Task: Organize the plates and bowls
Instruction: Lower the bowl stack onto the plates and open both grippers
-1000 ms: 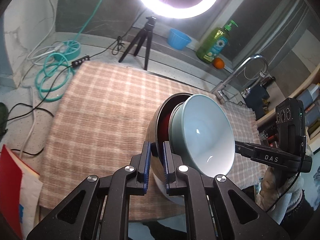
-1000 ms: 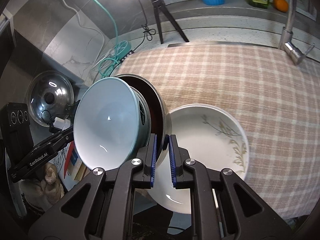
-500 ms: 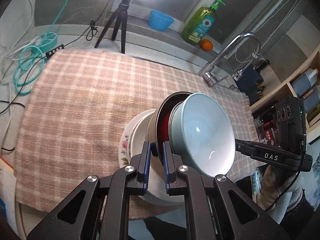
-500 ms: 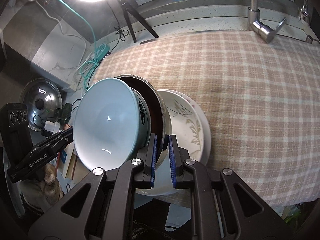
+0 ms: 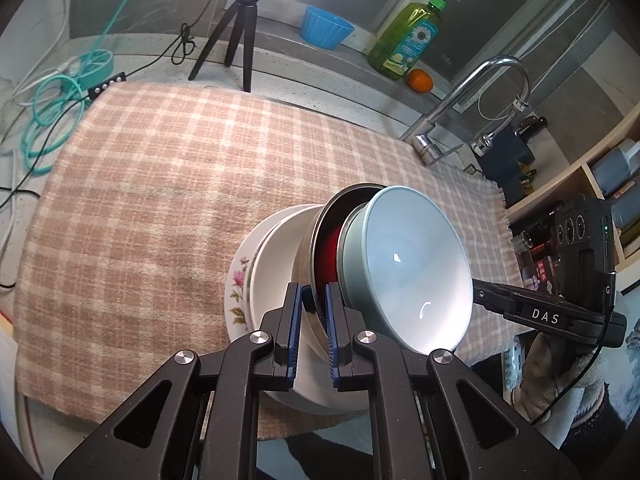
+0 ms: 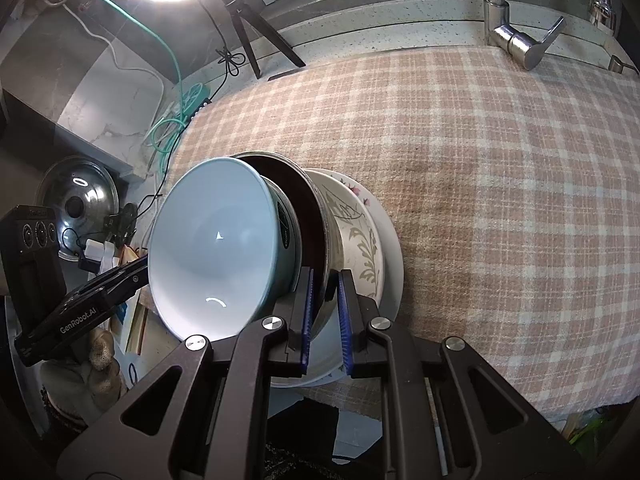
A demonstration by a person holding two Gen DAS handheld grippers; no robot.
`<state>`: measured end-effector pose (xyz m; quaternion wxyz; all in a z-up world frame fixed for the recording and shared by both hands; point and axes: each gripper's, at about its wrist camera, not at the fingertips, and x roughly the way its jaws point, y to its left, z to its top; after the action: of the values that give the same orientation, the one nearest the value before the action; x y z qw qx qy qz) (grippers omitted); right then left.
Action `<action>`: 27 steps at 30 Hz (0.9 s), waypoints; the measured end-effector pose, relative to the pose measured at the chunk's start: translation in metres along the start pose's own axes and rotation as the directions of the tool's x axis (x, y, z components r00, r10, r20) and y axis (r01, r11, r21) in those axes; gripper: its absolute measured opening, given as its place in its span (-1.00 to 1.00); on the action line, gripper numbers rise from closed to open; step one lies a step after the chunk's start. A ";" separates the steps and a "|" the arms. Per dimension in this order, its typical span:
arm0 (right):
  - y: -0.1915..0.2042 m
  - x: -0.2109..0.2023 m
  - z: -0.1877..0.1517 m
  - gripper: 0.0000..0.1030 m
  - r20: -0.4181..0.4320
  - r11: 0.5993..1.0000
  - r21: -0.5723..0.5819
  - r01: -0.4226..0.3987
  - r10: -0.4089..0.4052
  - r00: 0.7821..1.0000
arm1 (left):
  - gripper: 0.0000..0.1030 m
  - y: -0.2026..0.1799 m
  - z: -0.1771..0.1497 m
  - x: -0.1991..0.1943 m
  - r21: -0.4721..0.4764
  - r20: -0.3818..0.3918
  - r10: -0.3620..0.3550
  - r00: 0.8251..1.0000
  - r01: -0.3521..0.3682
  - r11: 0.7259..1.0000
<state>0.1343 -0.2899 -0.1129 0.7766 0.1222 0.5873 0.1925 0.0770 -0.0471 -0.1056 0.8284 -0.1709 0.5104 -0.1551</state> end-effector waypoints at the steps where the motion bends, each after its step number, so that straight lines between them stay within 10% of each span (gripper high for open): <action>1: 0.000 0.000 0.000 -0.75 0.000 1.000 -0.002 -0.002 0.002 1.000 | -0.84 0.001 0.000 0.000 -0.003 0.000 0.001 1.000 -0.001 1.000; 27: 0.002 -0.007 0.000 -0.70 0.006 0.999 -0.031 -0.012 0.012 1.000 | -0.75 0.003 -0.004 -0.008 -0.006 0.005 0.026 1.000 -0.026 1.000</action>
<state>0.1323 -0.2912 -0.1063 0.7790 0.1142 0.5812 0.2058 0.0704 -0.0419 -0.1025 0.8310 -0.1670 0.5111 -0.1423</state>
